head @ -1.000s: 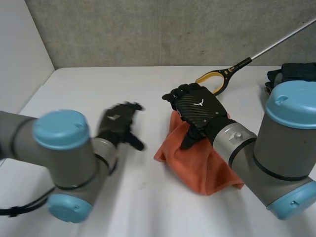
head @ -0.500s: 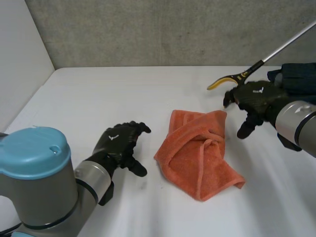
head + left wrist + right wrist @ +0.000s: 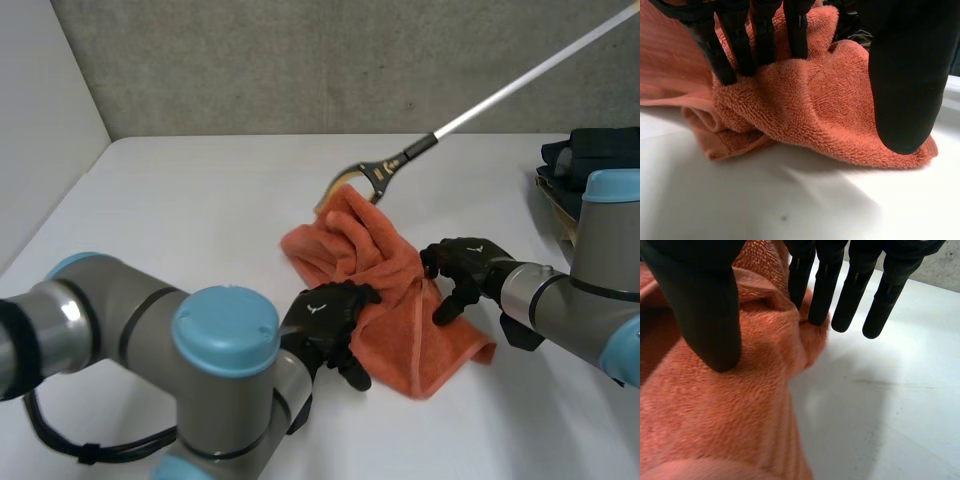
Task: Fold the laundry.
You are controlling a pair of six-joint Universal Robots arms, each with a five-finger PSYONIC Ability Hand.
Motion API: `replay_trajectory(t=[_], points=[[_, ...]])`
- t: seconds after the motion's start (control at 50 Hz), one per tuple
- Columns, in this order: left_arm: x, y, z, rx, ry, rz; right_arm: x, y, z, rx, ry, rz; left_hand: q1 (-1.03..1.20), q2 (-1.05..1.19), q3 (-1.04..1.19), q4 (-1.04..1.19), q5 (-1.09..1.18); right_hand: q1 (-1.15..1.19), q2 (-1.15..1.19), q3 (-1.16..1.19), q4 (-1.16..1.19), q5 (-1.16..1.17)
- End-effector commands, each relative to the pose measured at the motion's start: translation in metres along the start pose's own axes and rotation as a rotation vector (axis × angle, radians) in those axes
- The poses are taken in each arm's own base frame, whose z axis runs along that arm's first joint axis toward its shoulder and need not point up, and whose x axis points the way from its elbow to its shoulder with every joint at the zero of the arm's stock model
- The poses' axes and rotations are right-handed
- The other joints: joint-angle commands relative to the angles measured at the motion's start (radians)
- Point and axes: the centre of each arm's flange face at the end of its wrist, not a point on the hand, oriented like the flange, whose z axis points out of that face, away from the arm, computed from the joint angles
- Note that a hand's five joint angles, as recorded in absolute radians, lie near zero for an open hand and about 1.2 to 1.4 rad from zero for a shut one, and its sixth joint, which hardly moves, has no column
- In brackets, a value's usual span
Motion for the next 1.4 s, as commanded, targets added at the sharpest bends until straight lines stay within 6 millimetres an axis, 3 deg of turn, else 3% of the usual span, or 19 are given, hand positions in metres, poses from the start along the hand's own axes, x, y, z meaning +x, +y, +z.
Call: replay_trajectory(t=[0.02, 0.1, 0.2, 0.32, 0.38, 0.46, 0.58, 0.68, 0.76, 0.9, 1.08, 1.14, 1.2, 1.26, 1.3, 1.32, 1.34, 1.38, 1.4], points=[[0.002, -0.002, 0.017, 0.029, -0.033, 0.005, -0.009, 0.003, 0.008, 0.005, -0.025, 0.009, 0.009, 0.016, 0.017, 0.028, 0.039, 0.118, 0.125, 0.117, 0.120, 0.114], [-0.006, -0.004, 0.013, 0.042, -0.130, 0.007, -0.006, -0.002, 0.007, 0.025, -0.011, 0.004, 0.158, 0.165, 0.167, 0.178, 0.189, 0.088, 0.096, 0.088, 0.091, 0.084], [-0.014, -0.038, -0.013, 0.127, -0.199, -0.009, -0.004, -0.007, 0.005, 0.039, -0.008, -0.012, 0.208, 0.215, 0.217, 0.228, 0.239, 0.003, 0.011, 0.003, 0.006, -0.001], [-0.031, -0.067, -0.044, 0.196, -0.239, -0.026, -0.005, -0.030, -0.014, 0.074, 0.006, -0.058, 0.205, 0.213, 0.214, 0.225, 0.236, -0.223, -0.216, -0.223, -0.220, -0.227], [-0.029, -0.081, -0.058, 0.242, -0.223, -0.033, -0.006, -0.031, -0.020, 0.053, 0.012, -0.091, 0.167, 0.175, 0.176, 0.187, 0.198, -0.249, -0.242, -0.250, -0.247, -0.253], [-0.031, -0.099, -0.061, 0.284, -0.185, -0.019, -0.006, -0.026, -0.023, 0.014, 0.019, -0.144, 0.044, 0.051, 0.053, 0.064, 0.075, -0.276, -0.269, -0.276, -0.273, -0.280], [-0.033, -0.126, -0.040, 0.314, -0.067, 0.141, -0.005, -0.010, -0.039, -0.077, 0.092, -0.225, -0.103, -0.096, -0.094, -0.083, -0.072, -0.290, -0.283, -0.291, -0.288, -0.295], [-0.031, -0.128, 0.007, 0.297, 0.046, 0.375, -0.008, 0.010, -0.052, -0.144, 0.128, -0.246, -0.112, -0.104, -0.103, -0.092, -0.081, -0.329, -0.321, -0.329, -0.326, -0.333], [-0.039, -0.121, 0.058, 0.290, 0.093, 0.583, -0.012, 0.026, -0.050, -0.131, 0.120, -0.237, -0.144, -0.137, -0.135, -0.125, -0.114, -0.326, -0.318, -0.326, -0.323, -0.330], [-0.047, -0.093, 0.104, 0.245, 0.150, 0.771, -0.019, 0.035, -0.044, -0.037, 0.136, -0.174, -0.150, -0.143, -0.141, -0.130, -0.119, -0.314, -0.307, -0.314, -0.311, -0.318], [-0.061, -0.062, 0.123, 0.175, 0.197, 0.829, -0.044, 0.035, -0.045, -0.010, 0.064, 0.078, -0.038, -0.031, -0.030, -0.019, -0.008, -0.326, -0.318, -0.326, -0.323, -0.330], [-0.065, -0.059, 0.124, 0.163, 0.185, 0.825, -0.047, 0.031, -0.042, 0.010, 0.043, 0.196, 0.178, 0.186, 0.187, 0.198, 0.209, -0.320, -0.313, -0.320, -0.317, -0.324], [-0.066, -0.059, 0.124, 0.166, 0.183, 0.822, -0.048, 0.030, -0.037, 0.015, 0.024, 0.257, 0.597, 0.604, 0.606, 0.616, 0.627, -0.294, -0.286, -0.294, -0.291, -0.298], [-0.065, -0.062, 0.124, 0.175, 0.178, 0.822, -0.055, 0.033, -0.024, 0.004, 0.003, 0.269, 1.055, 1.063, 1.064, 1.075, 1.086, -0.028, -0.021, -0.028, -0.025, -0.032], [-0.064, -0.068, 0.125, 0.206, 0.166, 0.830, -0.054, 0.029, -0.018, 0.019, 0.006, 0.261, 1.056, 1.064, 1.065, 1.076, 1.087, 0.216, 0.223, 0.216, 0.219, 0.212], [-0.065, -0.072, 0.127, 0.225, 0.152, 0.835, -0.052, 0.022, -0.012, 0.044, 0.011, 0.255, 1.056, 1.064, 1.065, 1.076, 1.087, 0.584, 0.591, 0.583, 0.586, 0.580], [-0.066, -0.077, 0.128, 0.247, 0.135, 0.838, -0.050, 0.020, -0.008, 0.053, 0.019, 0.256, 1.056, 1.064, 1.065, 1.076, 1.087, 0.724, 0.731, 0.724, 0.727, 0.720], [-0.067, -0.090, 0.132, 0.317, 0.069, 0.848, -0.046, 0.009, -0.001, 0.092, 0.030, 0.246, 1.056, 1.064, 1.065, 1.076, 1.087, 0.768, 0.776, 0.768, 0.771, 0.764], [-0.068, -0.097, 0.134, 0.349, 0.036, 0.850, -0.043, -0.009, 0.004, 0.146, 0.043, 0.221, 1.056, 1.064, 1.065, 1.076, 1.087, 0.768, 0.776, 0.768, 0.771, 0.764]])
